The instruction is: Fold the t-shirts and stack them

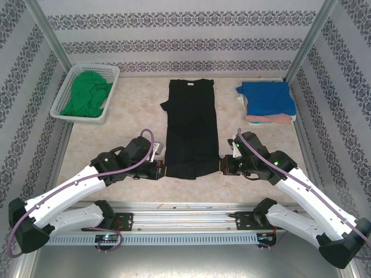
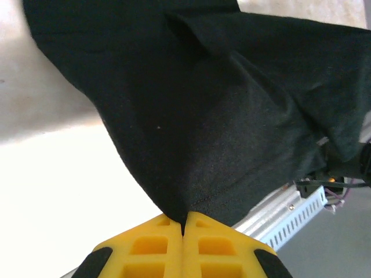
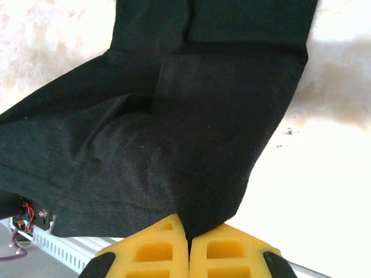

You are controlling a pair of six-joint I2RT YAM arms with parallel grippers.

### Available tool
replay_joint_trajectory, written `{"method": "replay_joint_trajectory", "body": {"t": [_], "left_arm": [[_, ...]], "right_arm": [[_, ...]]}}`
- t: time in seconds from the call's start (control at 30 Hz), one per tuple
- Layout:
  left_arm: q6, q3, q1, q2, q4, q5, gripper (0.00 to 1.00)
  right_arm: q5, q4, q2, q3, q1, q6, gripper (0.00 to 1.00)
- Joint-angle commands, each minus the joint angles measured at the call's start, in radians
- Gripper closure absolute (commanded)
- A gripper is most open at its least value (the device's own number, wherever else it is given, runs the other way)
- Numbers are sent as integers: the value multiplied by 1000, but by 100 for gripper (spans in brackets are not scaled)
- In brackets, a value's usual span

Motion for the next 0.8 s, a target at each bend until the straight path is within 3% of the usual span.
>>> {"method": "replay_joint_trajectory", "body": {"t": [0.0, 0.1, 0.23, 0.4, 0.57, 0.77], "left_arm": [[28, 53, 14, 46, -47, -81, 100], [102, 113, 70, 153, 6, -70, 100], [198, 232, 180, 366, 89, 62, 100], [303, 438, 297, 612, 63, 129, 100], [342, 554, 413, 772, 88, 227, 100], [353, 720, 494, 976, 95, 323, 100]], "right_arm": [[-1, 33, 66, -11, -38, -20, 95], [0, 82, 174, 22, -86, -76, 96], [-44, 158, 325, 99, -195, -147, 96], [-88, 191, 552, 259, -296, -220, 96], [-219, 222, 764, 433, -383, -270, 93], [-264, 204, 1021, 657, -431, -300, 94]]}}
